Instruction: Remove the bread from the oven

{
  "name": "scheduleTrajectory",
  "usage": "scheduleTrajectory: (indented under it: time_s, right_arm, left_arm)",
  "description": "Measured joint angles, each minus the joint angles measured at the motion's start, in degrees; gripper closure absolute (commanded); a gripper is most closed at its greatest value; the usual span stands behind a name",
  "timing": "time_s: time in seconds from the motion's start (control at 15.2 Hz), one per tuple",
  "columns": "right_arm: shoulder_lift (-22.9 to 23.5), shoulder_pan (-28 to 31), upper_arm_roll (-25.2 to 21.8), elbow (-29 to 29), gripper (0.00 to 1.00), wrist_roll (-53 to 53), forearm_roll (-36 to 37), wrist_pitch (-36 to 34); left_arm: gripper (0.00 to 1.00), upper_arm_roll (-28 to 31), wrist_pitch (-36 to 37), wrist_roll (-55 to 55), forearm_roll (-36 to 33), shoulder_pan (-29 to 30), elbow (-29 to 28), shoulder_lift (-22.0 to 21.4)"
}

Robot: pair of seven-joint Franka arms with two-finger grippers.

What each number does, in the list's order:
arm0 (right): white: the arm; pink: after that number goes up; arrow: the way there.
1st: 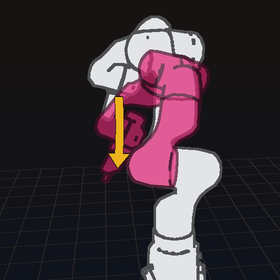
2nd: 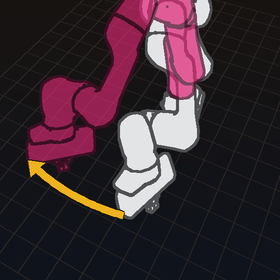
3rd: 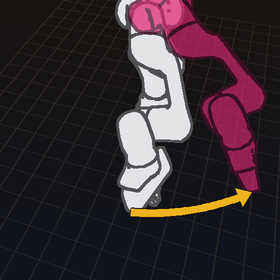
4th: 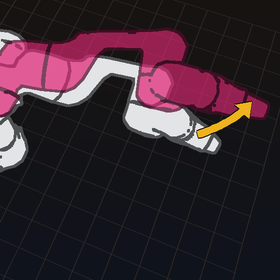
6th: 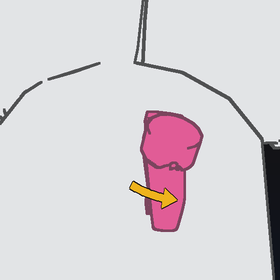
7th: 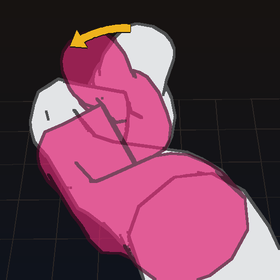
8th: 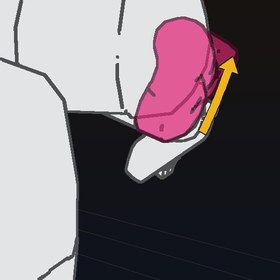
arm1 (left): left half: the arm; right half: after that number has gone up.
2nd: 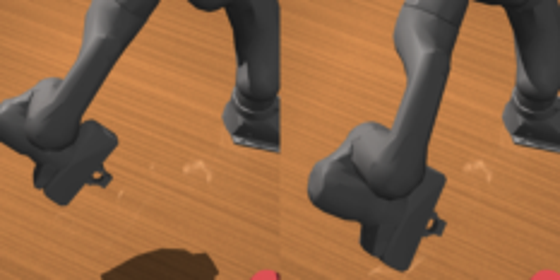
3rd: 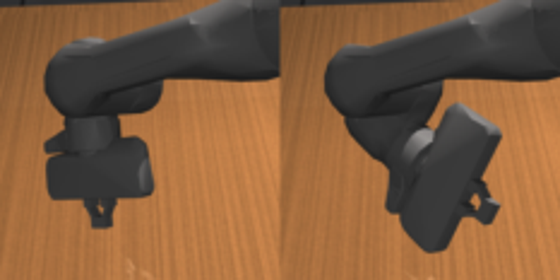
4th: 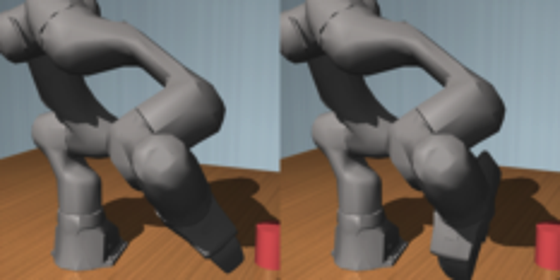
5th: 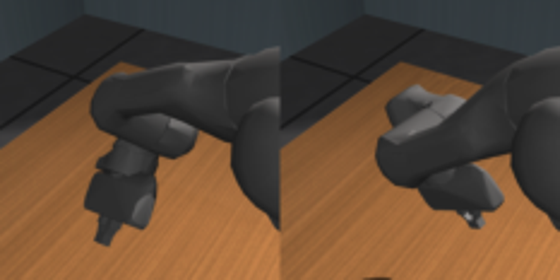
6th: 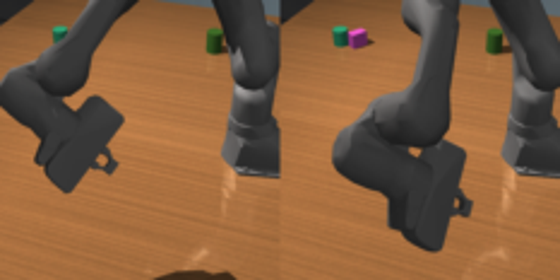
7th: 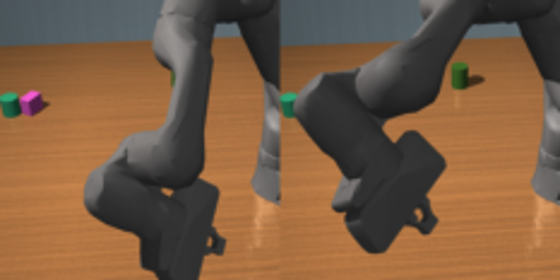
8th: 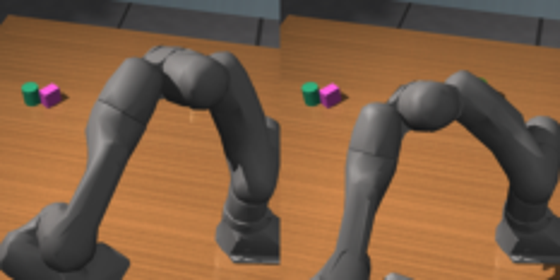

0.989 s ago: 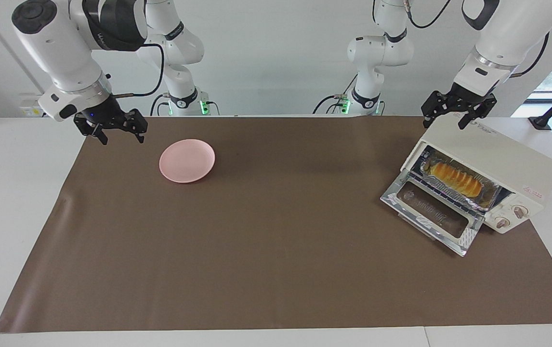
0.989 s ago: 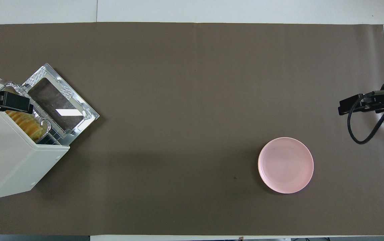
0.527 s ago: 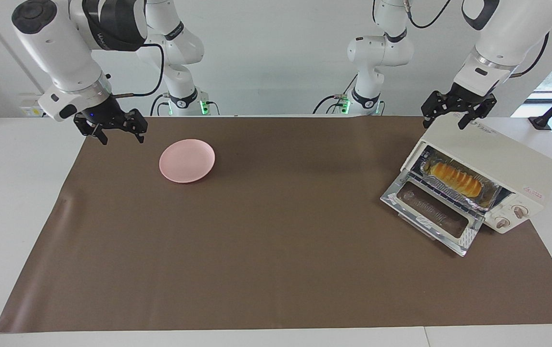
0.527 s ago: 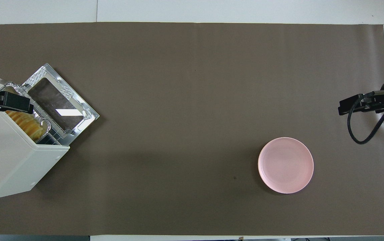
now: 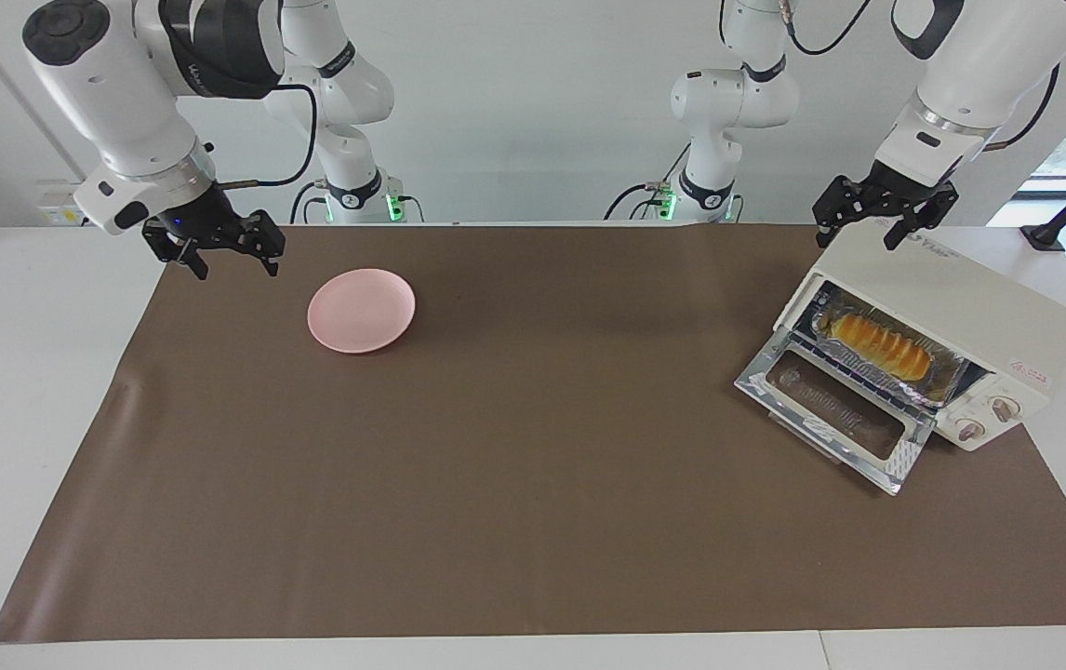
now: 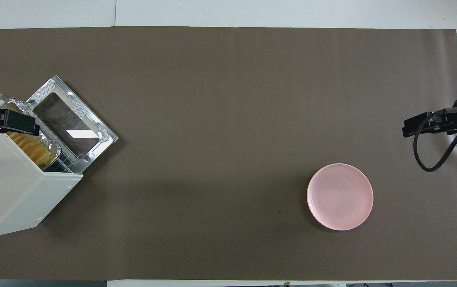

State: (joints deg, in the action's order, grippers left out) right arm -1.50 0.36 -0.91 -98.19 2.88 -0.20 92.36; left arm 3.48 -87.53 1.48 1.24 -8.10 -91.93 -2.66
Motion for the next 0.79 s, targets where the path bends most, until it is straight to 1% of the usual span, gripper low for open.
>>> scheduleTrajectory:
  time_s: [0.2, 0.33, 0.59, 0.79]
  right_arm:
    - [0.00, 0.00, 0.00, 0.00, 0.00, 0.00, 0.00, 0.00]
    - [0.00, 0.00, 0.00, 0.00, 0.00, 0.00, 0.00, 0.00]
    - [0.00, 0.00, 0.00, 0.00, 0.00, 0.00, 0.00, 0.00]
    - [0.00, 0.00, 0.00, 0.00, 0.00, 0.00, 0.00, 0.00]
  left_arm:
    - [0.00, 0.33, 0.01, 0.00, 0.00, 0.22, 0.09, 0.23]
    - [0.00, 0.39, 1.24, -0.15, -0.03, 0.22, 1.83, 1.97]
    - [0.00, 0.43, 2.50, -5.71, -2.84, 0.22, 11.34, 12.88]
    - [0.00, 0.55, 0.49, -12.04, -5.44, 0.24, 15.42, 19.98]
